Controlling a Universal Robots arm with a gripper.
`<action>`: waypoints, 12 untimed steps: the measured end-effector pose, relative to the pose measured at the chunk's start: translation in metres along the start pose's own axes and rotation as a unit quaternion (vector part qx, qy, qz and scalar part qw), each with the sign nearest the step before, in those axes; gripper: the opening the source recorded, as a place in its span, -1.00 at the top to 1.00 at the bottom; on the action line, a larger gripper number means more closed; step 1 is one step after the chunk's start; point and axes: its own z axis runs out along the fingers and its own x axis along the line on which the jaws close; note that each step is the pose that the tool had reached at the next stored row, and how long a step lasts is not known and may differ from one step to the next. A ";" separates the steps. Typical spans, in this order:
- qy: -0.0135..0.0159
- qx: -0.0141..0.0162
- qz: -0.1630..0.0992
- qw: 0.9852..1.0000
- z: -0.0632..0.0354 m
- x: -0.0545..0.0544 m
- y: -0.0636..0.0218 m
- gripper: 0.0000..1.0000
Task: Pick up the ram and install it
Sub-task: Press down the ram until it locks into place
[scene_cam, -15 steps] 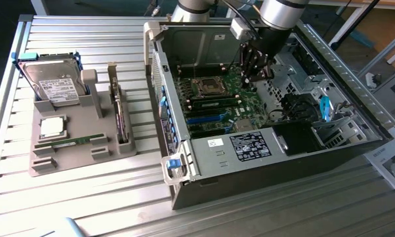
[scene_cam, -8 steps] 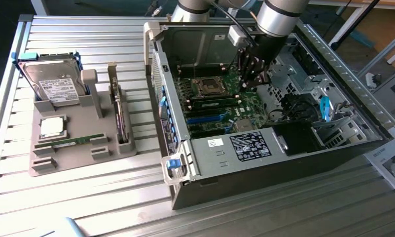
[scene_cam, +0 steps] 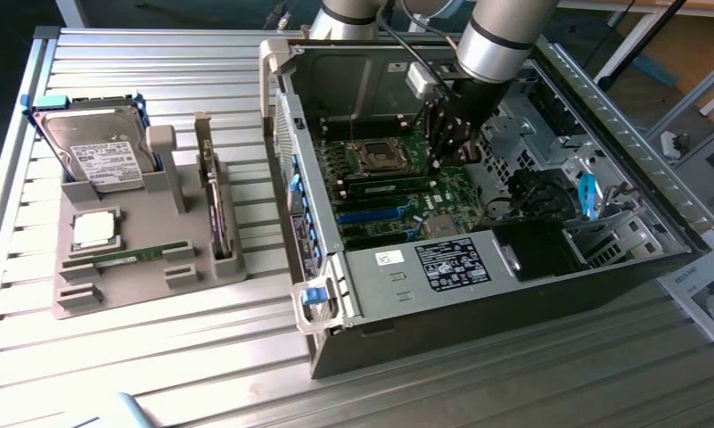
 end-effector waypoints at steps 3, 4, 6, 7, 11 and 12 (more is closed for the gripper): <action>0.000 0.000 0.000 1.000 0.0053 0.000 -0.0003 0.79; 0.000 0.000 0.000 1.000 0.0068 0.000 -0.0004 0.79; 0.000 0.000 0.000 1.000 0.0088 0.000 -0.0005 0.79; 0.000 0.000 0.000 1.000 0.0086 0.000 -0.0005 0.79; 0.000 0.000 0.000 1.000 -0.0045 0.000 0.0003 0.79; 0.000 0.000 0.000 1.000 -0.0063 0.000 0.0004 0.79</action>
